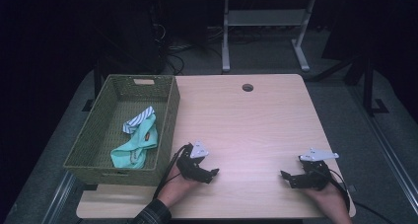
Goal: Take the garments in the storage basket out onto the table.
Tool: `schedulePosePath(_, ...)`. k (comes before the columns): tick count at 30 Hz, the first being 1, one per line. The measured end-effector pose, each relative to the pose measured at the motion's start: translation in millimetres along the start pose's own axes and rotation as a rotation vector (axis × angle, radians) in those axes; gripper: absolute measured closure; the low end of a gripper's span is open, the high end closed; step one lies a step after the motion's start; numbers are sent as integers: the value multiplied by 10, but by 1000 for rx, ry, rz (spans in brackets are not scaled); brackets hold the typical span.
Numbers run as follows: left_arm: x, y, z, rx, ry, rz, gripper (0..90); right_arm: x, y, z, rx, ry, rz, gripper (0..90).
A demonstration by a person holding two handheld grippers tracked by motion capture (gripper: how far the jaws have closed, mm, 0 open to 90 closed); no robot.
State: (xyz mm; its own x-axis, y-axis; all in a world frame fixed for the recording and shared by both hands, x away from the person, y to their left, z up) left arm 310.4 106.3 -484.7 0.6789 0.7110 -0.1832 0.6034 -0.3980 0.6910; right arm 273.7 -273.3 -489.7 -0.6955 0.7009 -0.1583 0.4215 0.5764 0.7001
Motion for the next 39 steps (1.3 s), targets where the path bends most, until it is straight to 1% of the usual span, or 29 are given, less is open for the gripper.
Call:
schedulePosePath(13, 28, 39, 17, 12, -12, 9, 123, 0, 0, 1, 1, 2, -3, 82)
schedulePosePath(15, 26, 60, 19, 28, -10, 11, 123, 0, 0, 1, 1, 2, -3, 81)
schedulePosePath(16, 24, 71, 21, 33, -6, 18, 126, 0, 0, 1, 1, 1, -3, 81)
schedulePosePath(20, 4, 107, 17, 26, -8, 29, 127, 2, -1, -1, 2, 0, -2, 82)
schedulePosePath(22, 1, 120, -1, 20, -1, 34, 127, 5, -1, -3, 3, 0, -1, 81)
schedulePosePath(28, 13, 147, -56, 8, 13, 26, 129, 5, -1, -3, 3, 0, -1, 82)
schedulePosePath(33, 64, 166, -102, -22, 7, -18, 131, 6, 0, -3, 3, 0, 2, 81)
schedulePosePath(34, 66, 169, -102, -23, 5, -21, 132, 5, 0, -3, 3, 0, 1, 81)
schedulePosePath(37, 53, 182, -101, -5, 10, -9, 131, 6, -1, -3, 4, -2, 2, 81)
schedulePosePath(39, 46, 193, -105, -6, 13, -5, 132, 8, -1, -4, 4, -4, 3, 82)
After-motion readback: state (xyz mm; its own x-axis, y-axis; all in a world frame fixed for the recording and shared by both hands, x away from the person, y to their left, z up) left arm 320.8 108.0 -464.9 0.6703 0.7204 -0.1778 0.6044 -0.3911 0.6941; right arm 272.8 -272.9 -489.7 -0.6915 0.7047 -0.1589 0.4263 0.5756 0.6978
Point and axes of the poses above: each handheld gripper's, and its own axes: z roughly forward along the jaws, y roughly out of its top, x roughly to its left, the point moved 1 cm from there along z, roughly forward along the jaws, and after that the axes turned 15 degrees about -z, right-handed, at the moved point
